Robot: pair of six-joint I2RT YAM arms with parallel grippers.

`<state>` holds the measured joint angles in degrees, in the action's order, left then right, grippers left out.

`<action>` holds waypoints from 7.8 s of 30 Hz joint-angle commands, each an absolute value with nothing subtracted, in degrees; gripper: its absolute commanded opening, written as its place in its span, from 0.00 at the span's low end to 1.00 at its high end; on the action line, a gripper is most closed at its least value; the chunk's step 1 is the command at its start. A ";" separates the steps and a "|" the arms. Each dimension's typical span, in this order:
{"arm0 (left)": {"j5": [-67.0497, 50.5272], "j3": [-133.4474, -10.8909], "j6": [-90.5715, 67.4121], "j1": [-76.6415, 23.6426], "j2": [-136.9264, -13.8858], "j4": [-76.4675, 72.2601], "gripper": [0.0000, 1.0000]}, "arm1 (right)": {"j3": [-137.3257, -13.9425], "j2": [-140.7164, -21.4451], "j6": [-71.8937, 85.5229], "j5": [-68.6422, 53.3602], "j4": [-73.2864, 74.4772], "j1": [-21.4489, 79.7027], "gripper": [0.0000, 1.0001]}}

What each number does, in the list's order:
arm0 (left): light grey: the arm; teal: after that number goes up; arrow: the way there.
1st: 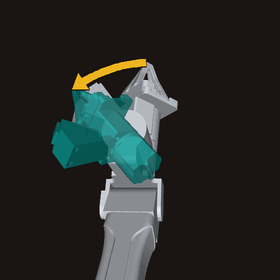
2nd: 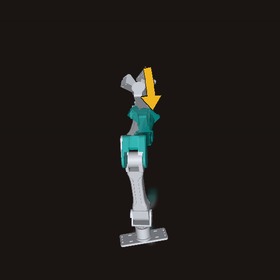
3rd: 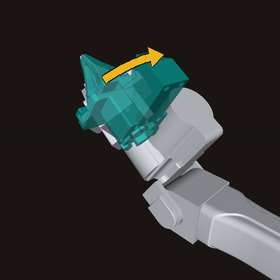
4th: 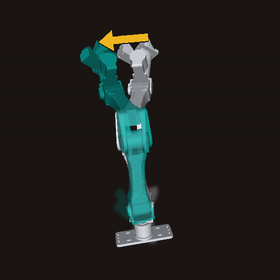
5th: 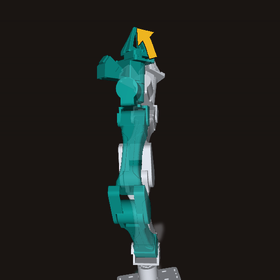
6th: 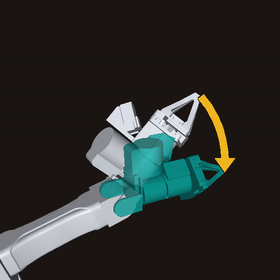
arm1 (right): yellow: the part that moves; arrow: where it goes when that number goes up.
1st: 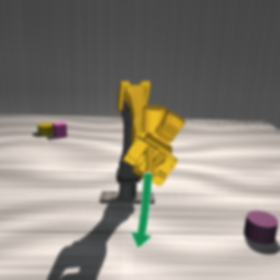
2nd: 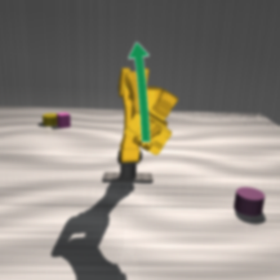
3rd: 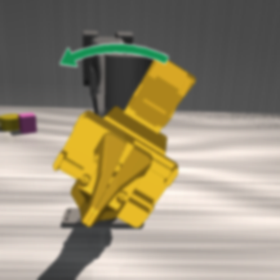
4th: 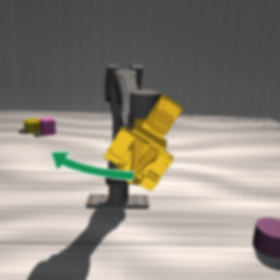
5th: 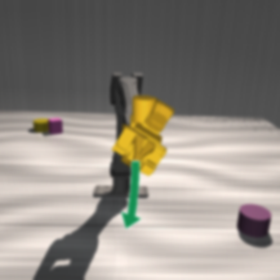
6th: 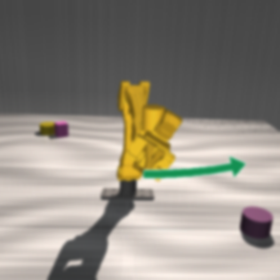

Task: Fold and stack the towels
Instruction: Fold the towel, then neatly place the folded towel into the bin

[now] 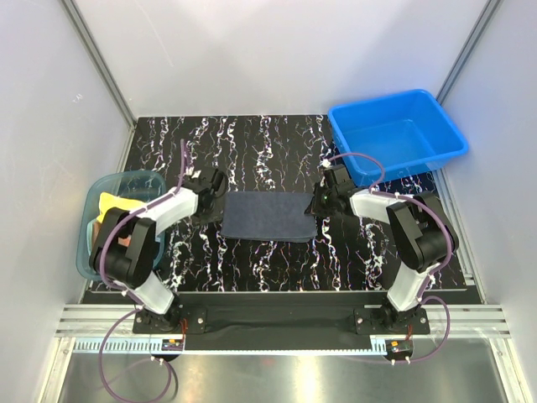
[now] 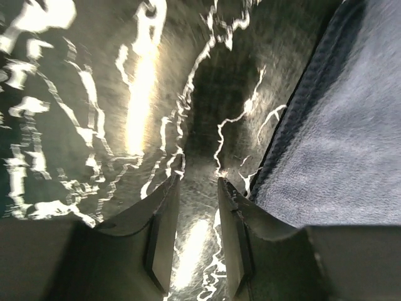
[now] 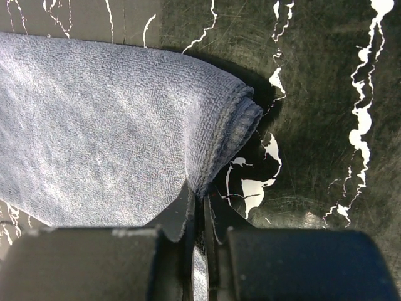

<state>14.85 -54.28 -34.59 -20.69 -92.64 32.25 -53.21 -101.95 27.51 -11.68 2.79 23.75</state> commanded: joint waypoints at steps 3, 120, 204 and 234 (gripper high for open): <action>14.71 -58.97 -31.38 -22.67 -87.28 31.04 0.39 | -53.87 -102.13 23.03 -10.46 8.17 24.35 0.07; 11.08 -52.29 -34.63 -23.03 -93.07 33.31 0.00 | -53.00 -103.88 26.37 -16.26 8.70 21.44 0.51; 7.03 -66.54 -23.47 -21.27 -72.07 40.52 0.50 | -138.74 -125.41 -10.63 20.13 56.42 7.92 0.00; 5.18 -81.65 -17.84 -21.27 -76.28 47.81 0.53 | -151.17 -147.74 -20.21 17.58 32.89 -7.82 0.00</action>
